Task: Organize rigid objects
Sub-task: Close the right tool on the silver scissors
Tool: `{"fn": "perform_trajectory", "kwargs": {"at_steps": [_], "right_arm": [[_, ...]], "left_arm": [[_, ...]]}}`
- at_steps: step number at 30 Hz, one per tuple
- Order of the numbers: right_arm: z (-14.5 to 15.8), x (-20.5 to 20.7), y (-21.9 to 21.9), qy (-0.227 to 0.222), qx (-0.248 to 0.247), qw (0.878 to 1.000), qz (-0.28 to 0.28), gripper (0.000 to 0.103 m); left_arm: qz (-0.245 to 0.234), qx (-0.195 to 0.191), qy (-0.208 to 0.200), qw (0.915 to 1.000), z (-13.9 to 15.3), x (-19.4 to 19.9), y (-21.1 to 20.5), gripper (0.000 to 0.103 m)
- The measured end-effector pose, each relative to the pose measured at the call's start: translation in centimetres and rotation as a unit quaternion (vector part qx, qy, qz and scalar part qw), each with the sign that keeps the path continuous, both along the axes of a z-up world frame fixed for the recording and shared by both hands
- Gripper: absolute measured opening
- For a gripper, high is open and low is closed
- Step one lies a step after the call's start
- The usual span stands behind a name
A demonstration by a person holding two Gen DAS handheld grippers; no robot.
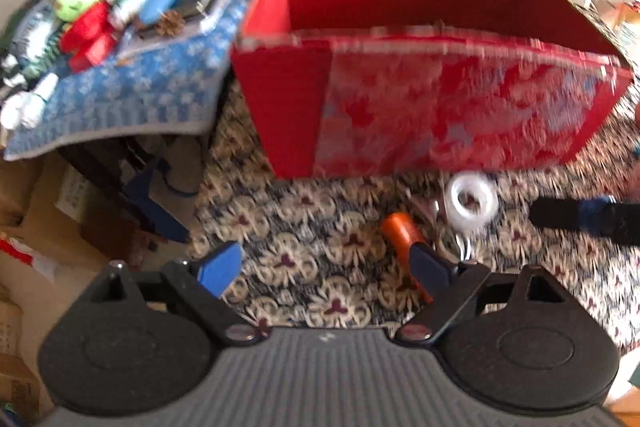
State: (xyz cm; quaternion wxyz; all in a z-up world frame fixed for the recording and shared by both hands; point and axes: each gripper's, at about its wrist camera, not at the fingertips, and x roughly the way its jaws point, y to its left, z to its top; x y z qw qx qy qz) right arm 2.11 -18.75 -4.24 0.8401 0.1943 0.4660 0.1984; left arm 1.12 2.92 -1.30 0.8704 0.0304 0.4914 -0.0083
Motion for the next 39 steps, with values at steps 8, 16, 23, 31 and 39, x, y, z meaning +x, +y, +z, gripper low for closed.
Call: {"fn": "perform_trajectory", "kwargs": {"at_steps": [8,16,23,31,39], "right_arm": [[-1.1,0.9,1.1,0.021,0.009,1.000,0.019,0.015],[-1.8,1.8,2.8,0.035,0.008,0.998,0.048,0.015],[-2.6,2.7,4.0,0.037,-0.007,0.998,0.051,0.015],[-2.9,3.1,4.6,0.020,-0.021,0.998,0.059,0.002],[-3.2,2.6,1.7,0.026,-0.001,0.999,0.034,0.000]], "left_arm": [[-0.043,-0.041,0.018,0.9981,-2.1,-0.7,0.0,0.090],[-0.094,-0.066,0.010,0.9933,-2.4,-0.4,-0.5,0.089],[-0.133,-0.073,0.002,0.9884,-2.2,0.1,-0.2,0.089],[-0.162,-0.085,-0.008,0.9831,-1.8,0.2,-0.1,0.088],[-0.199,-0.111,-0.010,0.9737,-1.4,1.0,-1.8,0.058]]}}
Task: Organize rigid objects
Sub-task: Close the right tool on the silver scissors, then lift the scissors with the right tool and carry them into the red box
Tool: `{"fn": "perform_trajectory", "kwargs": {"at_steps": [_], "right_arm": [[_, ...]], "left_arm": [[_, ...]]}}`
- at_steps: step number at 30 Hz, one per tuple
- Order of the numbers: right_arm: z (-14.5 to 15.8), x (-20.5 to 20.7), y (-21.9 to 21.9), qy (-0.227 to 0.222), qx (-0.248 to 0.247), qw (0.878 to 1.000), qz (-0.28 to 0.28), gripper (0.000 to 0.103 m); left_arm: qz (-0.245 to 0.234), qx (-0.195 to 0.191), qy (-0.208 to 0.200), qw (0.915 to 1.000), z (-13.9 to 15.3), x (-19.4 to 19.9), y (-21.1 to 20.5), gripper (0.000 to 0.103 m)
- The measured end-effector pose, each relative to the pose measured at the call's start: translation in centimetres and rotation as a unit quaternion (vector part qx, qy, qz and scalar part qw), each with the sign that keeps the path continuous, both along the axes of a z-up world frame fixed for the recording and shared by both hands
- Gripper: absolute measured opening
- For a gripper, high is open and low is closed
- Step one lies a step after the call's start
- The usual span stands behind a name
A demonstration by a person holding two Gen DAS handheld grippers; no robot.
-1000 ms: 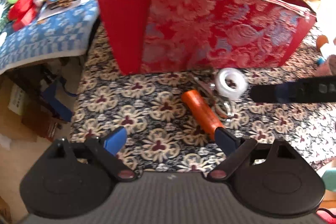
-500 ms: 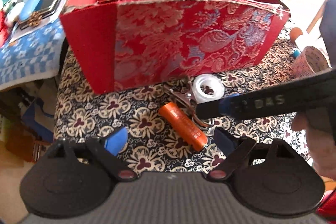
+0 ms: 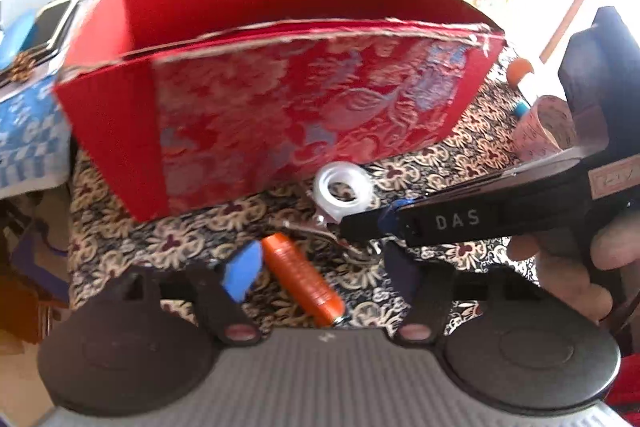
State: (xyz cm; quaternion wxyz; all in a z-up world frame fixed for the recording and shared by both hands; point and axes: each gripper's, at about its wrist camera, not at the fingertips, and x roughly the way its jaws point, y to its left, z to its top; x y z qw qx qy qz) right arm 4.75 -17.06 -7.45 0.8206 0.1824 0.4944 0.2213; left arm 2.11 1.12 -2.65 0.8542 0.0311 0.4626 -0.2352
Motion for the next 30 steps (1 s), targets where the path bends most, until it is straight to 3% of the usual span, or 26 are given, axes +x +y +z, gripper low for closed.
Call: {"fn": "perform_trajectory", "kwargs": {"at_steps": [9,11,14,20,22,30], "right_arm": [[-0.3,-1.4,-2.7,0.026,0.025,0.999,-0.016,0.000],[-0.5,-1.6,-3.3,0.038,0.040,0.998,-0.021,0.000],[-0.9,-1.9,-3.7,0.057,0.056,0.997,-0.009,0.000],[-1.1,-1.9,-4.9,0.062,0.078,0.995,-0.026,0.001],[-1.0,-1.7,-5.0,0.056,0.079,0.995,-0.022,0.001],[-1.0,-1.2,-2.8,0.049,0.072,0.996,0.016,0.003]], "left_arm": [[-0.052,-0.019,0.032,0.9980,-1.1,0.5,-3.0,0.058],[-0.067,-0.031,0.045,0.9962,-1.3,0.2,-3.3,0.068],[-0.084,-0.036,0.050,0.9946,-1.4,-0.4,-4.0,0.073],[-0.071,-0.038,0.067,0.9946,-2.0,-0.5,-4.0,0.078],[-0.063,-0.042,0.072,0.9945,-2.0,-0.8,-3.5,0.085],[-0.026,-0.052,0.087,0.9945,-2.9,-0.7,-3.8,0.086]]}}
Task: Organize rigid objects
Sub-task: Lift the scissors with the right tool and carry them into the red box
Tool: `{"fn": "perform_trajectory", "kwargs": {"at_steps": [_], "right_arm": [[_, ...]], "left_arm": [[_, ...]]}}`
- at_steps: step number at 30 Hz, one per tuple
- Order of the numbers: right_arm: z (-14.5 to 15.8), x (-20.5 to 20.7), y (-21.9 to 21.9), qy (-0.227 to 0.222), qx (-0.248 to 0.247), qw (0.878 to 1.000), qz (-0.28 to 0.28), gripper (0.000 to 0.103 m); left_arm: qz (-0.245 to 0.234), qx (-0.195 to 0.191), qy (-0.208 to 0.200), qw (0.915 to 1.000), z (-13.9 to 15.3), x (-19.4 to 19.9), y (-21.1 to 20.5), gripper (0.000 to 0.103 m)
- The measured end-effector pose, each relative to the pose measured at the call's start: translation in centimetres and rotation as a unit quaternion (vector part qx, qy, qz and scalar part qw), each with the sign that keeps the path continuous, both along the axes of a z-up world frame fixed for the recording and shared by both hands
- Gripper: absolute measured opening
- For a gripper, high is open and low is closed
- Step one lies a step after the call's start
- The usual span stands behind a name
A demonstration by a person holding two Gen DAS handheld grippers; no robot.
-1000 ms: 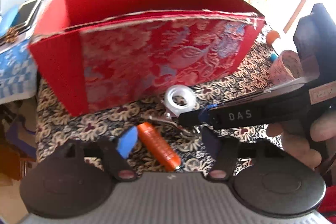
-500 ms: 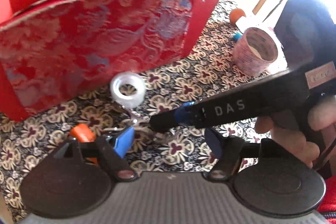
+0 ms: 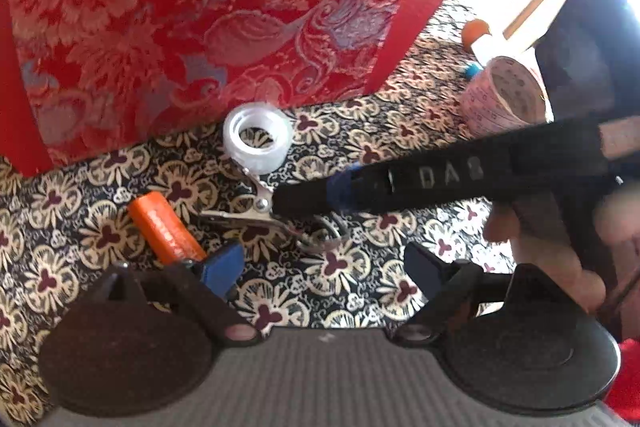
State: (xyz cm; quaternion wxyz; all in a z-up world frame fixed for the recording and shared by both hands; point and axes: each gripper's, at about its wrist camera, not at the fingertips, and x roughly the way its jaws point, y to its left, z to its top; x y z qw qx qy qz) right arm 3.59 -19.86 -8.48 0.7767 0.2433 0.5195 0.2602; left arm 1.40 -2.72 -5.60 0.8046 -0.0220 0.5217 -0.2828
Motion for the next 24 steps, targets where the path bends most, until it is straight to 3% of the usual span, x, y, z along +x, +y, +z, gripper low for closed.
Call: {"fn": "perform_trajectory", "kwargs": {"at_steps": [3,6,7,10,13,18,24], "right_arm": [[-0.5,0.0,0.0,0.007,0.010,1.000,0.003,0.000],[-1.0,0.0,-0.8,0.033,0.038,0.999,-0.006,0.004],[-1.0,0.0,-1.0,0.036,0.041,0.999,-0.009,0.003],[-0.9,-0.9,-1.5,0.030,0.036,0.999,-0.010,0.002],[-0.4,-1.8,-2.3,0.020,0.038,0.999,-0.017,0.002],[1.7,-3.4,-4.8,-0.018,0.047,0.998,-0.038,0.002],[5.2,-4.5,-7.7,-0.077,0.056,0.992,-0.082,0.002]], "left_arm": [[0.008,0.004,-0.015,0.9998,0.1,0.0,-0.8,0.083],[0.006,-0.001,-0.020,0.9998,0.2,-0.2,-1.0,0.065],[0.004,-0.004,-0.018,0.9998,0.2,-0.2,-1.0,0.050],[-0.005,0.000,-0.020,0.9998,0.2,-0.8,-1.5,0.048],[-0.012,0.011,-0.028,0.9995,0.5,-1.5,-2.3,0.037],[-0.034,0.012,-0.059,0.9976,2.3,-2.4,-4.2,0.037],[-0.075,0.007,-0.125,0.9893,5.9,-3.0,-7.4,0.037]]}}
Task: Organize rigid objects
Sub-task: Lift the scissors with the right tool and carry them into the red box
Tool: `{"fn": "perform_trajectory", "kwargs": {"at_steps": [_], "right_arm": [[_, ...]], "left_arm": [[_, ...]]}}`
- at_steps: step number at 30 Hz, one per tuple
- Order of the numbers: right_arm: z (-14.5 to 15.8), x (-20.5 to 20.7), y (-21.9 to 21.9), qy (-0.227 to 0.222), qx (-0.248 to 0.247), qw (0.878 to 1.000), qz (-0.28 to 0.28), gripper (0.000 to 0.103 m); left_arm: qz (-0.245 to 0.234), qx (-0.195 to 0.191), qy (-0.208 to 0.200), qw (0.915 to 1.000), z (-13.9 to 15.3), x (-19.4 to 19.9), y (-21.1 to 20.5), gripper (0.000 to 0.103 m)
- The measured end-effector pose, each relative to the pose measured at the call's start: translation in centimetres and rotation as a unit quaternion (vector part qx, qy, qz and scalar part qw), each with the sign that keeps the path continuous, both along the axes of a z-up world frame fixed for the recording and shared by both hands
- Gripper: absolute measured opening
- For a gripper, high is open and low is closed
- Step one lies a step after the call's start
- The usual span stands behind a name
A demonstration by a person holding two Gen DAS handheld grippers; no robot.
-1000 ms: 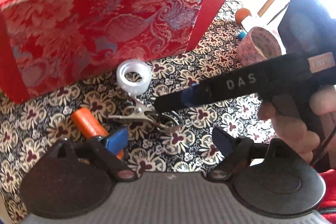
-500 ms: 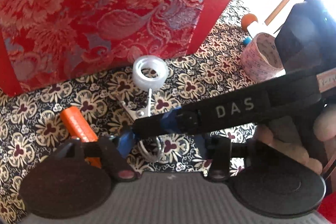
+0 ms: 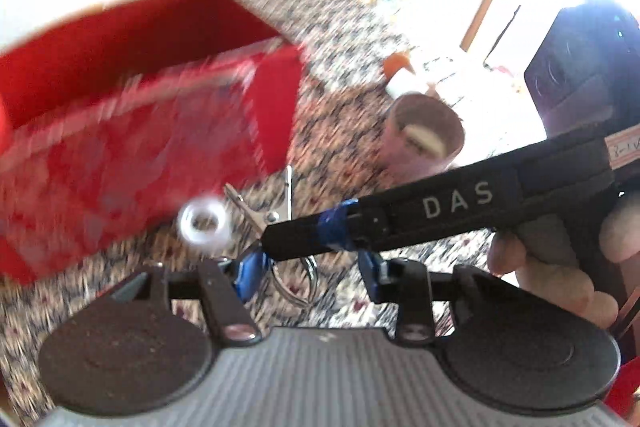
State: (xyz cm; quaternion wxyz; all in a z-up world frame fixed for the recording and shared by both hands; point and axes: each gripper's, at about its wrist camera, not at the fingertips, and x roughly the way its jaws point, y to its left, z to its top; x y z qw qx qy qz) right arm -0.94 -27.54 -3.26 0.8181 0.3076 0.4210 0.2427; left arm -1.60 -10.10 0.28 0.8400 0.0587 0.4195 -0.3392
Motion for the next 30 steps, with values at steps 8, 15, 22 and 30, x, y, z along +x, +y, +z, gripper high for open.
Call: {"fn": "perform_trajectory", "kwargs": {"at_steps": [8,15,22,30], "right_arm": [[5.5,0.6,-2.2,-0.097,-0.024,0.994,-0.040,0.002],[9.5,4.5,-0.6,-0.165,-0.050,0.985,-0.031,0.002],[9.4,11.2,1.7,-0.138,-0.077,0.987,-0.006,0.002],[6.3,16.4,3.8,-0.076,-0.126,0.989,0.012,0.001]], "left_arm": [[-0.034,-0.019,-0.089,0.9953,5.4,1.3,-2.6,0.037],[-0.022,-0.023,-0.154,0.9876,9.0,4.6,-2.0,0.037],[0.002,-0.034,-0.123,0.9918,8.8,11.6,0.1,0.037],[0.017,-0.030,-0.044,0.9985,4.9,17.9,1.2,0.037]]}}
